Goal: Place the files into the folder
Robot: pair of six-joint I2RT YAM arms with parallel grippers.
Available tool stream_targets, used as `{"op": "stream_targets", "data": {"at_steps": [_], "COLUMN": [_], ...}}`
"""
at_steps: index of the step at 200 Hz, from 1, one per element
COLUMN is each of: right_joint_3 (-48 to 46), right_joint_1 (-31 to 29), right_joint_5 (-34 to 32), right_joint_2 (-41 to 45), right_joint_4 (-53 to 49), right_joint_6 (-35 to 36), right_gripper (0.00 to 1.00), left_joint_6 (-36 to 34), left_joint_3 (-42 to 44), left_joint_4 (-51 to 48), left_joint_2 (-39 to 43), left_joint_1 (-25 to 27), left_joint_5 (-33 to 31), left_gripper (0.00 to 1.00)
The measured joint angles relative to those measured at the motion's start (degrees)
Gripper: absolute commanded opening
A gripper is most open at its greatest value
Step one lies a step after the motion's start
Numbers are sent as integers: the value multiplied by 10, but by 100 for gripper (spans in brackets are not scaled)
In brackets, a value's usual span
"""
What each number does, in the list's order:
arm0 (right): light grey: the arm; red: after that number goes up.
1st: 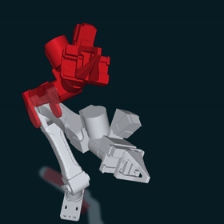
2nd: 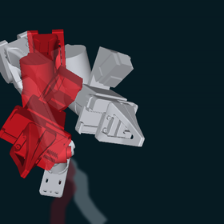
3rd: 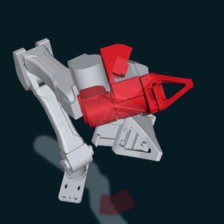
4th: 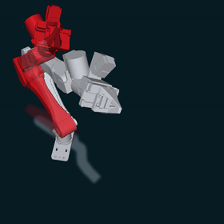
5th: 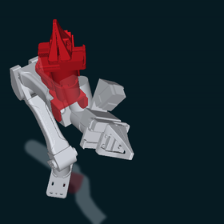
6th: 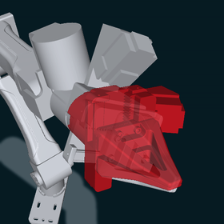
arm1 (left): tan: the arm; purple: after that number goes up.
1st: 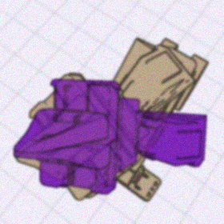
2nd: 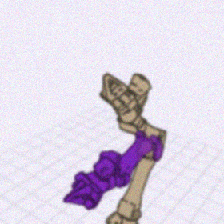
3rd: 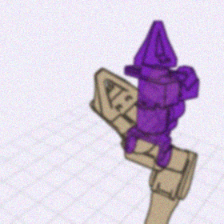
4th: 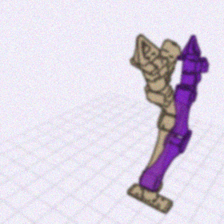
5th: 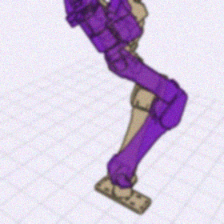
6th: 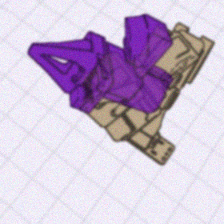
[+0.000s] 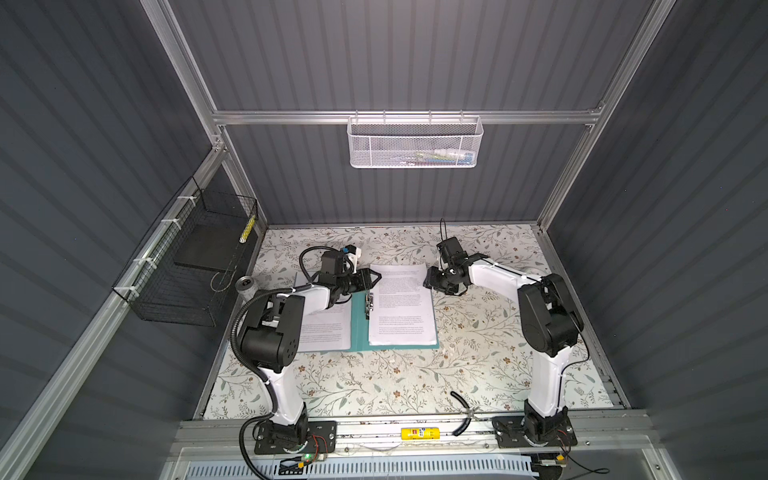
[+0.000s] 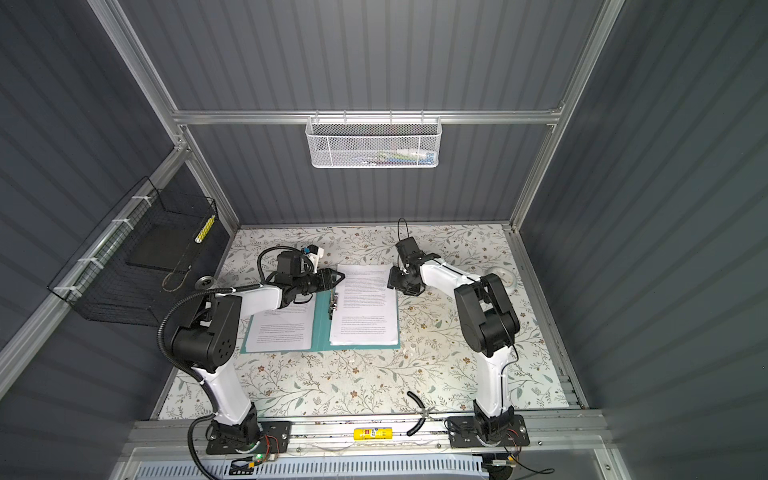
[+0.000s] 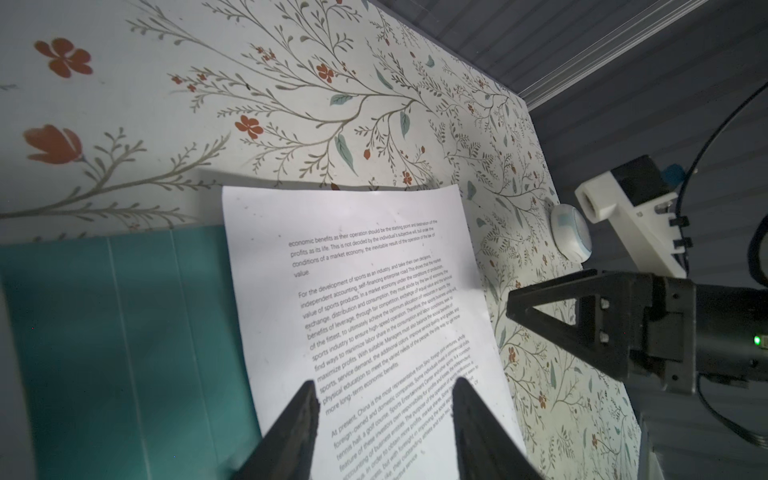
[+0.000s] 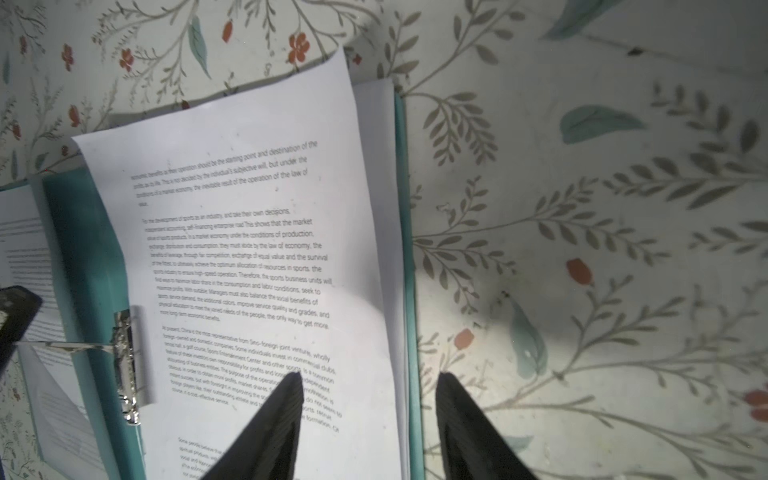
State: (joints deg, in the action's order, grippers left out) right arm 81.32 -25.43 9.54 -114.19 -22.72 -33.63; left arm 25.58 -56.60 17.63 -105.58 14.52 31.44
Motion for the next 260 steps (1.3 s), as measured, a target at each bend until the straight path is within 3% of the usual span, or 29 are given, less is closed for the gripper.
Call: {"op": "stream_targets", "data": {"at_steps": [118,206,260], "right_joint_3": [-29,-44,-9], "right_joint_1": [-29,-129,-148], "right_joint_5": [27,155,212], "right_joint_2": [47,51,-38], "right_joint_4": [24,134,184], "right_joint_6": [-24,-153,-214], "right_gripper": [49,33,24], "left_joint_6": [37,47,56], "left_joint_3": [130,243,323], "left_joint_4": [21,-139,-189], "left_joint_2": [138,421,490], "left_joint_1": [12,12,12], "left_joint_5": [-6,-137,-171], "left_gripper": [53,51,49]}}
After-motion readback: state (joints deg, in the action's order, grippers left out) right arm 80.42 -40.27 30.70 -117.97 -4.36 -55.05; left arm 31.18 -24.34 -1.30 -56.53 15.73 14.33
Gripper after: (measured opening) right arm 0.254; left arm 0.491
